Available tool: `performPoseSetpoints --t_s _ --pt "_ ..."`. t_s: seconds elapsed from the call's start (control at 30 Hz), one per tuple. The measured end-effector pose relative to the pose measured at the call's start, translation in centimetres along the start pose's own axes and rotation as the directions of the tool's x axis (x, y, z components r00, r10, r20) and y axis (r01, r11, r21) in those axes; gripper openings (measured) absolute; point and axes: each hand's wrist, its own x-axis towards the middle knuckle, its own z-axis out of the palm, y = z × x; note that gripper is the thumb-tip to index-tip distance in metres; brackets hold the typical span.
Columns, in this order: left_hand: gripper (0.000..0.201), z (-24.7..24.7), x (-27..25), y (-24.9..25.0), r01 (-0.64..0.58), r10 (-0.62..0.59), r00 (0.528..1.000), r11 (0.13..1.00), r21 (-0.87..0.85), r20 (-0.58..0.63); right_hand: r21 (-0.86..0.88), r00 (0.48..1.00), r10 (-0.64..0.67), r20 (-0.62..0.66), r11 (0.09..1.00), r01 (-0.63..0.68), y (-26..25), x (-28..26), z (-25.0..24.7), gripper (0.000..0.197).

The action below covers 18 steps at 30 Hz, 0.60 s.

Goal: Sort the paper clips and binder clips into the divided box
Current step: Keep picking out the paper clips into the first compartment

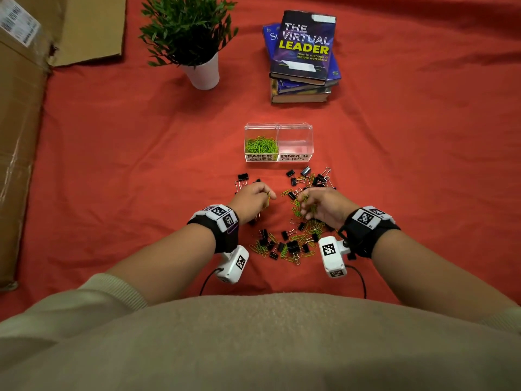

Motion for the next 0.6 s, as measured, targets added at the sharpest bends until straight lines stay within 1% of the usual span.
performPoseSetpoints --t_s 0.07,0.13,0.17,0.2,0.23,0.27,0.3,0.33,0.4,0.47,0.5,0.53,0.57,0.6 --pt "0.034 -0.3 -0.3 0.3 0.048 -0.047 0.999 0.996 -0.078 0.013 -0.004 0.997 0.035 0.064 0.999 -0.035 0.1 0.0 0.8 0.021" --pt "0.033 -0.5 -0.5 0.3 0.09 -0.084 0.995 0.987 -0.137 0.045 -0.095 0.994 0.062 0.094 0.994 -0.053 0.2 0.1 1.7 0.018" --pt "0.031 -0.6 -0.6 0.2 0.108 -0.099 0.993 0.982 -0.155 0.061 -0.213 0.995 0.057 0.088 0.976 -0.037 0.2 0.1 2.1 0.02" --pt "0.029 -0.6 -0.6 0.0 0.12 -0.11 0.991 0.981 -0.15 0.071 -0.384 0.996 0.032 0.08 0.924 0.001 0.4 0.2 2.5 0.024" --pt "0.029 -0.6 -0.7 -0.3 0.115 -0.108 0.992 0.988 -0.105 0.072 -0.577 0.997 -0.003 0.083 0.815 0.05 0.6 0.4 2.9 0.028" --pt "0.03 -0.6 -0.7 -0.6 0.09 -0.089 0.994 0.996 -0.016 0.066 -0.745 0.994 -0.036 0.102 0.66 0.1 0.8 0.5 3.1 0.031" --pt "0.033 -0.6 -0.8 -0.9 0.047 -0.054 0.996 0.994 0.099 0.066 -0.855 0.99 -0.055 0.13 0.5 0.139 1.2 0.7 3.4 0.032" --pt "0.036 -0.5 -0.9 -1.3 -0.001 -0.017 0.997 0.977 0.213 0.079 -0.913 0.987 -0.057 0.153 0.374 0.164 1.5 0.8 3.6 0.03" --pt "0.037 -0.4 -1.2 -1.8 -0.078 0.022 0.989 0.913 0.401 0.143 -0.959 0.98 -0.052 0.194 0.2 0.2 2.1 0.9 3.8 0.025" --pt "0.03 -0.2 -1.7 -2.1 -0.156 0.044 0.977 0.808 0.568 0.207 -0.974 0.977 -0.043 0.211 0.072 0.214 2.5 0.8 3.9 0.025" --pt "0.025 -0.2 -1.9 -2.2 -0.199 0.053 0.97 0.74 0.642 0.238 -0.978 0.978 -0.044 0.203 0.031 0.204 2.5 0.8 3.8 0.027" --pt "0.02 -0.1 -2.0 -2.3 -0.241 0.066 0.961 0.674 0.698 0.268 -0.982 0.98 -0.062 0.187 0.012 0.188 2.4 0.9 3.6 0.027" --pt "0.018 -0.1 -2.1 -2.4 -0.273 0.073 0.953 0.62 0.736 0.293 -0.985 0.981 -0.098 0.169 0.018 0.171 2.2 0.9 3.4 0.025" --pt "0.017 -0.1 -2.1 -2.4 -0.292 0.076 0.949 0.584 0.757 0.307 -0.987 0.978 -0.147 0.15 0.041 0.158 2.0 1.0 3.2 0.023"
